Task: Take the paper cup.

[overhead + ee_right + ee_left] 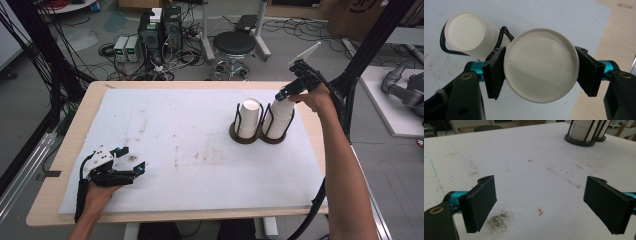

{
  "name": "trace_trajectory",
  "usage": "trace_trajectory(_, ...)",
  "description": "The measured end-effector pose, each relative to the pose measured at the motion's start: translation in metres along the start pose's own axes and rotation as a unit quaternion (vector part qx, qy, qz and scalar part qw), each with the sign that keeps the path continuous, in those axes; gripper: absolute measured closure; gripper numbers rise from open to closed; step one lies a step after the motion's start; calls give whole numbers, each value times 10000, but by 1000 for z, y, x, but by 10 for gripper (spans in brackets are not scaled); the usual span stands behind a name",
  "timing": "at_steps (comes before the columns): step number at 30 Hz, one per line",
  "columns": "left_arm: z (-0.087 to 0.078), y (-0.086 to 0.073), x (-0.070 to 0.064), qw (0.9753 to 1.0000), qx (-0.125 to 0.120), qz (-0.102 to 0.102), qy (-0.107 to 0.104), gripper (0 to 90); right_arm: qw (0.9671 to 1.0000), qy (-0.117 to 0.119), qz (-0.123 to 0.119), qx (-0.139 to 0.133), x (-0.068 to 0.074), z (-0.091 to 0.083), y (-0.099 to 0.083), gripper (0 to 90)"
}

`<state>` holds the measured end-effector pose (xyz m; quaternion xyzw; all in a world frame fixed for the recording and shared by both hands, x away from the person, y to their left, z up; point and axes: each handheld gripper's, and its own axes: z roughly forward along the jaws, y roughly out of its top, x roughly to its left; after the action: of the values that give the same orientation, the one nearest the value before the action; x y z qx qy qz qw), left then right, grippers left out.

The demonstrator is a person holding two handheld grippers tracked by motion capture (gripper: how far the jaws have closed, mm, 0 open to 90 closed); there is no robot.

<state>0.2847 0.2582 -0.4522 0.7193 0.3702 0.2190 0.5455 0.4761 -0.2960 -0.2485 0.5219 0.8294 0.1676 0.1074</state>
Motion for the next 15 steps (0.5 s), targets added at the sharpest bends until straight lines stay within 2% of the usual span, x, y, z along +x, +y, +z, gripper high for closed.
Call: trace_trajectory(15, 0, 0, 0, 10000, 9, 22, -10, 111, 9999, -42, -38, 120, 1, 0, 0, 338)
